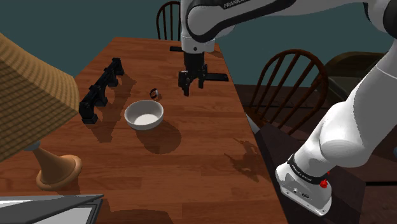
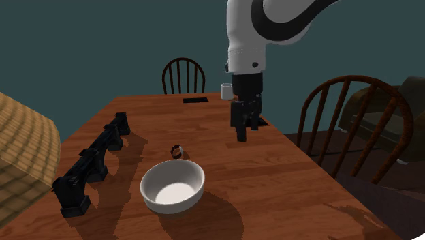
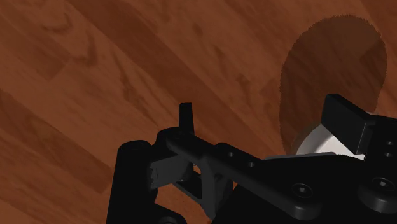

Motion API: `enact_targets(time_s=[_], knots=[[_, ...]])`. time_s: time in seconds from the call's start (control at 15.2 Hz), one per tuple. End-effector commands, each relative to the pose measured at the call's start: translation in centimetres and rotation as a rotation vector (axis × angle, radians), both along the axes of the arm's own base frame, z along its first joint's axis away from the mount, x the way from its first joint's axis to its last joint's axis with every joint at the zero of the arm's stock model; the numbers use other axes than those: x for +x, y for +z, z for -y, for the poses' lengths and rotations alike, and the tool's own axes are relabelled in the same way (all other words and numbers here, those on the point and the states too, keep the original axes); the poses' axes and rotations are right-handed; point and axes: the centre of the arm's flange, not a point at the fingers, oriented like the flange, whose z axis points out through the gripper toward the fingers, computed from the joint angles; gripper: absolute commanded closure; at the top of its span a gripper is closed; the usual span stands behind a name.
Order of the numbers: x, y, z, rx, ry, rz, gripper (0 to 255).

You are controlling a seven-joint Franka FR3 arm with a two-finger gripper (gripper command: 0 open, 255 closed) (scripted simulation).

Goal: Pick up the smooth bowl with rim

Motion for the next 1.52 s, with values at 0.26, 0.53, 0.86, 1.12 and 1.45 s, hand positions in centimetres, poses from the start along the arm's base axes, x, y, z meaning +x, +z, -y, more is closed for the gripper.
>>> enact_targets(time_s=[0.26,0.53,0.86,1.12,1.45], knots=[[5.5,-3.7,-4.7,0.033,-0.001,-0.016,0],[9.0,-5.9,-7.8,0.055,-0.001,-0.027,0],[11.5,-8.5,-10.1,0.071,-0.001,-0.034,0],[11.5,-10.6,-10.0,0.071,-0.001,-0.034,0],[11.6,-11.3,-10.0,0.071,-0.001,-0.034,255]])
